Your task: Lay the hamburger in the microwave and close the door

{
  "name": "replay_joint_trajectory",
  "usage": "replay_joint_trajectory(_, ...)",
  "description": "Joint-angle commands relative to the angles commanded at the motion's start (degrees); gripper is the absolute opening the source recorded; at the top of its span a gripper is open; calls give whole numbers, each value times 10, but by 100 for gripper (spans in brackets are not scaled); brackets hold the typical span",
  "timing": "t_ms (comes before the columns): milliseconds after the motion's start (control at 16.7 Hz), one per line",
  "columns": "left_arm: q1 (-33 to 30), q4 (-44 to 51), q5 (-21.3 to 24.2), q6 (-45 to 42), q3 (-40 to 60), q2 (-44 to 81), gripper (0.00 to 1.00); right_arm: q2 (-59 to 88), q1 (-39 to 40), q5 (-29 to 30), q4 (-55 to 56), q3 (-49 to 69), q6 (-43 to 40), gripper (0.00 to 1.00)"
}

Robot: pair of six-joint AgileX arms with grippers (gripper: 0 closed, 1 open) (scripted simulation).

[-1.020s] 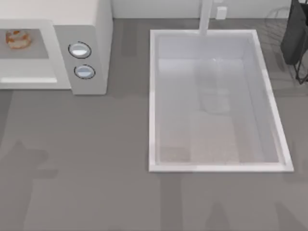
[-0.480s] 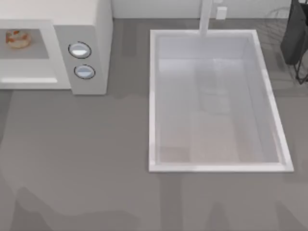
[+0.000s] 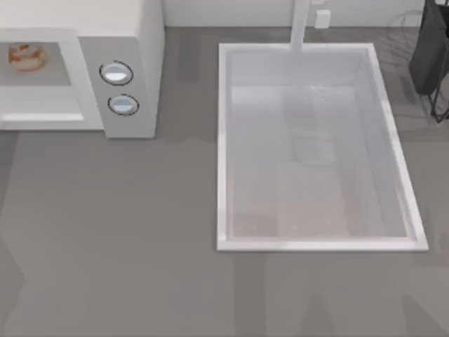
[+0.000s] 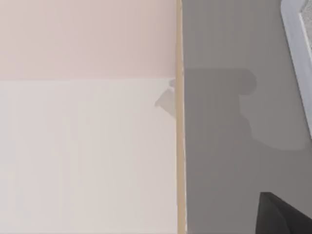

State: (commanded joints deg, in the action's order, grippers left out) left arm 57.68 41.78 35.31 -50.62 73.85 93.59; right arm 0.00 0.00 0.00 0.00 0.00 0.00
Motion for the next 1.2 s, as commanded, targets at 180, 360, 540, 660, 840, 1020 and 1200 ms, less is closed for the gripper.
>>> replay_joint_trajectory(180, 18, 10, 27, -15, 28, 44, 0, 0, 0, 0, 0, 0, 0, 100)
replay_joint_trajectory(360, 19, 10, 29, -16, 30, 47, 0, 0, 0, 0, 0, 0, 0, 100)
replay_joint_trajectory(540, 16, 8, 27, -15, 26, 46, 0, 0, 0, 0, 0, 0, 0, 100)
replay_joint_trajectory(660, 16, -13, 27, -16, 9, 54, 0, 0, 0, 0, 0, 0, 0, 100)
replay_joint_trajectory(840, 16, -88, 29, -18, -38, 77, 0, 0, 0, 0, 0, 0, 0, 100)
replay_joint_trajectory(1020, 18, -175, 30, -18, -93, 103, 0, 0, 0, 0, 0, 0, 0, 100)
replay_joint_trajectory(1200, 20, -211, 31, -19, -122, 118, 0, 0, 0, 0, 0, 0, 0, 100)
